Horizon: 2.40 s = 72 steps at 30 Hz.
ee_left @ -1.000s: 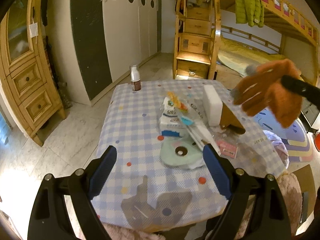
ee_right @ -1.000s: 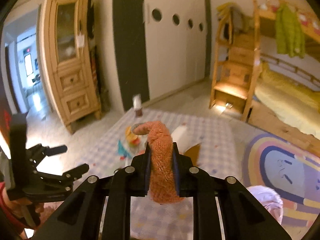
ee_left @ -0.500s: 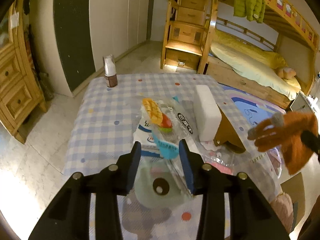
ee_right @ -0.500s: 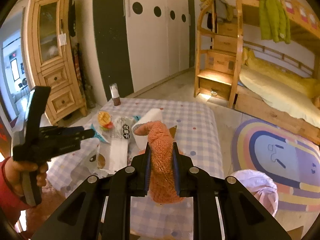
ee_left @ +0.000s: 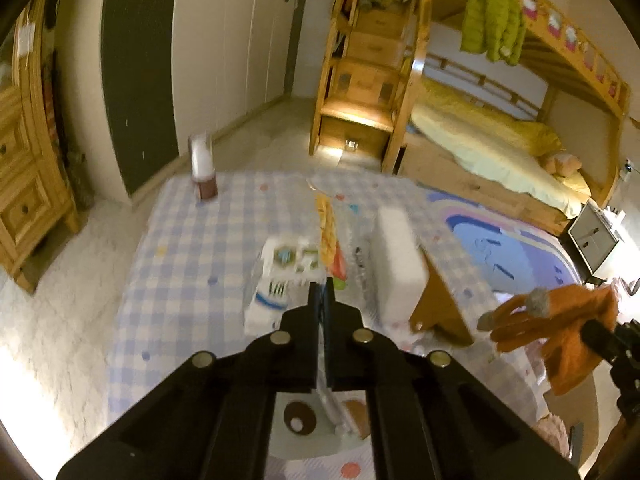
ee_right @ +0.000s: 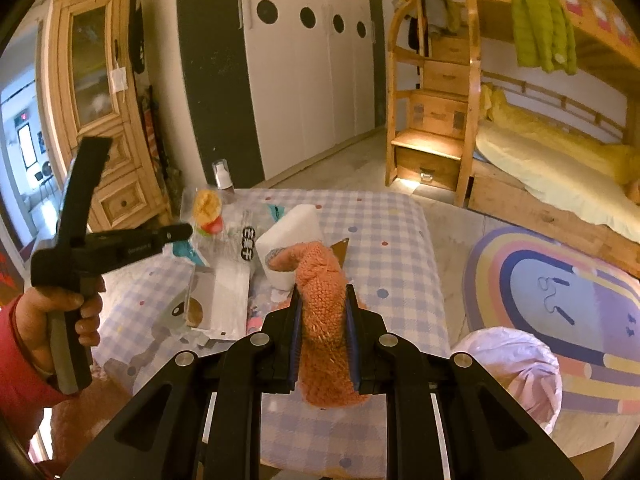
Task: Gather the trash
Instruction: 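Grasp the clear plastic bottle with the left tool while the right tool holds the glove, then drop the bottle and the orange glove into the pink bin with both tools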
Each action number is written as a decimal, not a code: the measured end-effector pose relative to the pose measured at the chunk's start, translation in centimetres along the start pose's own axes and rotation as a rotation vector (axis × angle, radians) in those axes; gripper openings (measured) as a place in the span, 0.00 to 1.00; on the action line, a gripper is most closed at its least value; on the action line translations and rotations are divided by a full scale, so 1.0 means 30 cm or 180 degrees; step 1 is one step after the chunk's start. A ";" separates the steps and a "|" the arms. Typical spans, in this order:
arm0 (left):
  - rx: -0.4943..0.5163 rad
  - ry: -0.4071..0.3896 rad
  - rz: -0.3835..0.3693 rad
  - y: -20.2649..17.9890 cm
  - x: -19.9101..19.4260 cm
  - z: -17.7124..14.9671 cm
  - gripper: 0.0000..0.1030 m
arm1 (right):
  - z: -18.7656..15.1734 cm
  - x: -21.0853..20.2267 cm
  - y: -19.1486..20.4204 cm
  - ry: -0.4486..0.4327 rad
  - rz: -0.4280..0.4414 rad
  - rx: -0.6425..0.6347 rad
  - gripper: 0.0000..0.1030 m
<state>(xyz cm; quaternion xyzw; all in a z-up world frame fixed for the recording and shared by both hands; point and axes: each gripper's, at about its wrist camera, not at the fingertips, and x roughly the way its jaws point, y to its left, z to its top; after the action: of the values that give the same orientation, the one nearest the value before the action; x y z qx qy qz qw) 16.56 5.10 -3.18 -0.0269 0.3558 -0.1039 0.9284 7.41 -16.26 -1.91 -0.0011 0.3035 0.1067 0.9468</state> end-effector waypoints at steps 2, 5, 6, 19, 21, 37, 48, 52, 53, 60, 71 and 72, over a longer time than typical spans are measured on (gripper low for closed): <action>0.0055 -0.0163 -0.0006 -0.015 -0.046 0.026 0.00 | 0.004 -0.030 -0.010 -0.0072 -0.0028 0.0039 0.18; 0.0186 -0.0414 -0.0008 -0.053 -0.147 0.056 0.00 | 0.008 -0.088 -0.027 -0.0198 -0.0063 0.0091 0.18; 0.0238 -0.0467 0.0001 -0.069 -0.177 0.058 0.00 | 0.008 -0.103 -0.034 -0.0228 -0.0073 0.0109 0.18; 0.0874 -0.0417 -0.0392 -0.394 -0.258 -0.124 0.00 | -0.093 -0.274 -0.190 -0.0231 -0.0471 0.0457 0.19; 0.0988 -0.0357 -0.0506 -0.465 -0.237 -0.144 0.00 | -0.117 -0.298 -0.231 -0.0214 -0.0573 0.0563 0.19; 0.1536 -0.0015 -0.1047 -0.896 0.026 -0.176 0.00 | -0.256 -0.222 -0.604 0.0102 -0.1043 0.1164 0.21; 0.1617 0.0180 -0.1093 -1.020 0.187 -0.171 0.00 | -0.288 -0.140 -0.758 0.0098 -0.1061 0.1415 0.47; 0.1649 0.0231 -0.1139 -1.060 0.232 -0.173 0.00 | -0.294 -0.192 -0.763 -0.0023 -0.1125 0.1454 0.47; 0.1661 0.0242 -0.1148 -1.071 0.238 -0.173 0.00 | -0.293 -0.200 -0.767 -0.0041 -0.1130 0.1462 0.47; 0.1653 0.0194 -0.0987 -1.081 0.265 -0.171 0.51 | -0.264 -0.274 -0.758 -0.0221 -0.1126 0.1465 0.47; 0.1345 0.0059 -0.0695 -0.817 0.075 -0.151 0.54 | -0.217 -0.327 -0.604 -0.0282 -0.0897 0.1281 0.47; 0.1332 0.0036 -0.0679 -0.801 0.056 -0.150 0.54 | -0.211 -0.329 -0.594 -0.0285 -0.0877 0.1270 0.47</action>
<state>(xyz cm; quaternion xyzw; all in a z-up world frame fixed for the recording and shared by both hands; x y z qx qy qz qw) 10.61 -18.61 -4.66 0.1293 0.3269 -0.2731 0.8955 -0.44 -36.08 -2.50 0.1492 0.2733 -0.0854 0.9464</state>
